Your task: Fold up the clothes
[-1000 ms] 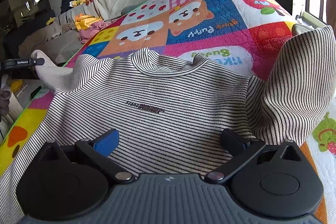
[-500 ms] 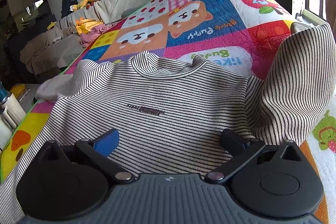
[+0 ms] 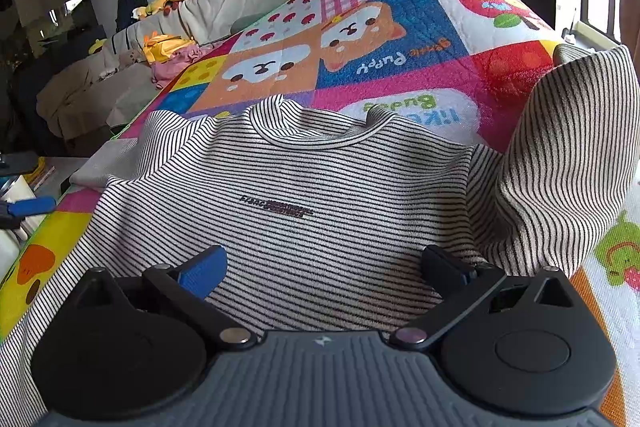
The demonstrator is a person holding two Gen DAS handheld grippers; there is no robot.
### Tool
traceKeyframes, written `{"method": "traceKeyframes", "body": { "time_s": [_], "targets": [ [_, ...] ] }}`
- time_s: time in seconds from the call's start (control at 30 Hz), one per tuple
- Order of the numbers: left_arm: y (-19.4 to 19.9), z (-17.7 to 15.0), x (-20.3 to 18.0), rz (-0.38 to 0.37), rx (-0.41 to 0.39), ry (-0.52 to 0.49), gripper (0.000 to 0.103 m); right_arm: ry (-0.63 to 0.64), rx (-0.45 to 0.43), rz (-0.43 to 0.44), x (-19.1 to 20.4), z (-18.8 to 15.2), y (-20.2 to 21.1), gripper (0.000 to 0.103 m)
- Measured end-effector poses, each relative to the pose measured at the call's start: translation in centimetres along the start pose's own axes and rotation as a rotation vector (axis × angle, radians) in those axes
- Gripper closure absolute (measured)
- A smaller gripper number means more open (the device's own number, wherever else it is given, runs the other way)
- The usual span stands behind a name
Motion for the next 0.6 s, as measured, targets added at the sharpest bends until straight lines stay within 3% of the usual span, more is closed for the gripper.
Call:
{"method": "traceKeyframes", "body": {
  "time_s": [0.07, 0.2, 0.3, 0.47, 0.6],
  "targets": [
    [-0.7, 1.3, 1.9, -0.003, -0.001, 0.122, 0.012, 0.002, 0.0, -0.002, 0.0, 0.0, 0.0, 0.0],
    [-2.7, 3.1, 2.7, 0.014, -0.037, 0.225, 0.009, 0.0, -0.003, 0.0, 0.0, 0.0, 0.0, 0.0],
    [-3.9, 3.7, 1.9, 0.03, -0.074, 0.224, 0.009, -0.007, -0.007, 0.006, -0.1, 0.0, 0.1, 0.0],
    [-4.3, 5.9, 2.4, 0.089, -0.23, 0.231, 0.009, -0.019, -0.015, 0.015, -0.3, 0.1, 0.2, 0.0],
    [-4.8, 7.9, 2.9, 0.173, -0.318, 0.189, 0.018, -0.034, -0.023, 0.026, -0.4, 0.1, 0.3, 0.0]
  ]
}}
Point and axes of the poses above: each gripper's, at about its wrist camera, not at the fingertips, and y roughly against the way its jaws point, x to its left, z to its top, the point moved 9 cm from there along -y, roughly the way its jaws point, and after that the axes turned 5 degrees about y, right-handed, at the moved point
